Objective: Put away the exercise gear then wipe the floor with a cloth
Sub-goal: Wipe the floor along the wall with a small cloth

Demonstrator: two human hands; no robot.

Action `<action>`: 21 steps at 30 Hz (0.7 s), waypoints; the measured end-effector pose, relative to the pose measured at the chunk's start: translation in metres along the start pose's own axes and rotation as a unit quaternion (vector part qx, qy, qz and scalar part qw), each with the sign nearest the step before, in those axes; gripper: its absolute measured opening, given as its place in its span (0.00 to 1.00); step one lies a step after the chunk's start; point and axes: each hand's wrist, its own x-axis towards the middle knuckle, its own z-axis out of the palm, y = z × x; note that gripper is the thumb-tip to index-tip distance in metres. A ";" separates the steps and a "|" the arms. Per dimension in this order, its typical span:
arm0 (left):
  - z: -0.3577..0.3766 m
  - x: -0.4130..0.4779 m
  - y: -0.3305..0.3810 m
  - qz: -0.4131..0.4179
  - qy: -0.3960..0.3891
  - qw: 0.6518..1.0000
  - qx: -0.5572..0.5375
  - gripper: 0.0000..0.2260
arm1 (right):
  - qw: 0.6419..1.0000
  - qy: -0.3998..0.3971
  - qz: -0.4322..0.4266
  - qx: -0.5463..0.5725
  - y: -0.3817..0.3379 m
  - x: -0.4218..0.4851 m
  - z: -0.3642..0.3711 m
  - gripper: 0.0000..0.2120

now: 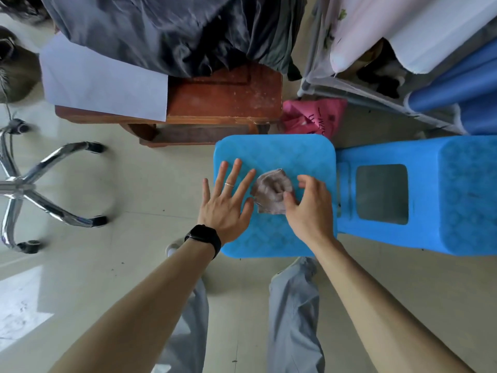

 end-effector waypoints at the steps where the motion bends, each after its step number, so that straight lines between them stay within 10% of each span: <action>1: -0.002 0.000 0.005 -0.011 0.003 1.000 -0.017 0.27 | 0.999 -0.041 0.027 -0.003 -0.005 0.005 -0.001 0.18; 8: 0.002 0.005 0.026 -0.060 -0.010 0.998 0.030 0.36 | 0.999 -0.022 0.020 0.019 -0.009 0.023 -0.024 0.02; 14: 0.006 0.003 0.023 -0.044 0.020 0.999 0.024 0.33 | 0.971 0.105 -0.197 -0.090 0.022 0.014 -0.013 0.15; 21: 0.017 0.006 0.002 -0.011 0.019 0.998 0.062 0.33 | 0.938 0.004 -0.265 -0.225 0.053 -0.001 0.026 0.28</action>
